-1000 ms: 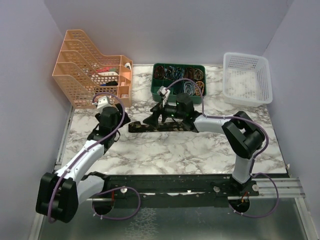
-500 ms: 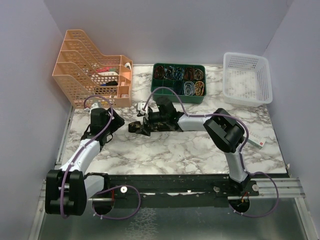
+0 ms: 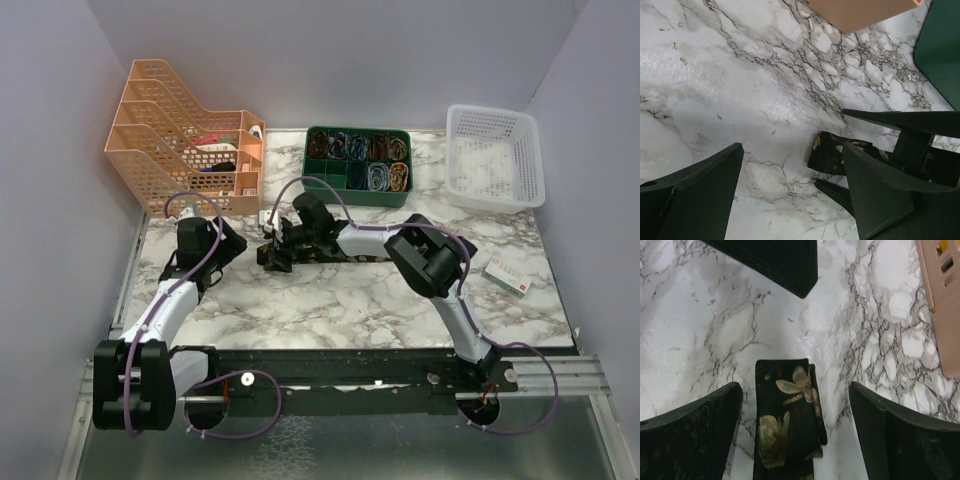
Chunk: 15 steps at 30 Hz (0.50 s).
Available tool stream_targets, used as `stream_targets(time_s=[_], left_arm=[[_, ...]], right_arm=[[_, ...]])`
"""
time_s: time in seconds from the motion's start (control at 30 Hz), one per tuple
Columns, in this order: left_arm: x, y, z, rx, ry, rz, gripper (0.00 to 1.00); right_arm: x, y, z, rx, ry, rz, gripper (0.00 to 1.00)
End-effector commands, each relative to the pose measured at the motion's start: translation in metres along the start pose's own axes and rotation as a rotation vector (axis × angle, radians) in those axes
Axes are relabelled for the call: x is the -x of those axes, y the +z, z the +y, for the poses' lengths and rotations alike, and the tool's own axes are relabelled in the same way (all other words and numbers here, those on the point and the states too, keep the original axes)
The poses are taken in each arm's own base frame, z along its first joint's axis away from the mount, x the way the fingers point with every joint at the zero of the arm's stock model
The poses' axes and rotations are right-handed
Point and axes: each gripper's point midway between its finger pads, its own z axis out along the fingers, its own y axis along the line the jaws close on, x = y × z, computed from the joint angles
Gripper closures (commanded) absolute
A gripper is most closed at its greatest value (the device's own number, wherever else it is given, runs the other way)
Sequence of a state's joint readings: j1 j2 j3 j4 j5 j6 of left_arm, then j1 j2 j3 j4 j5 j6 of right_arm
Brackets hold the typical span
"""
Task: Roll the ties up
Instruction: Roll the tie at the center of the board.
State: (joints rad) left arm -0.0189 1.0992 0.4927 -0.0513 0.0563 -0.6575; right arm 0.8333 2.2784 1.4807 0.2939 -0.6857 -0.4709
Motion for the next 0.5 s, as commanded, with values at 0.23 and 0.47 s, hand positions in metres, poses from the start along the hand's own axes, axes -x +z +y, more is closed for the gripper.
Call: stream_targets(time_s=[0.23,0.47], left_arm=[[-0.0027,0.003,0.0099,-0.003,0.01,0.015,0.18],[-0.0035,0.0029,0.0115,-0.006,0.006,0.021,0.18]], right_arm=[[-0.0133,0.0162,0.0105,0.031,0.06,0.079,0.25],[-0.0139,0.0165,0.0093,0.001,0.059,0.085,0.34]])
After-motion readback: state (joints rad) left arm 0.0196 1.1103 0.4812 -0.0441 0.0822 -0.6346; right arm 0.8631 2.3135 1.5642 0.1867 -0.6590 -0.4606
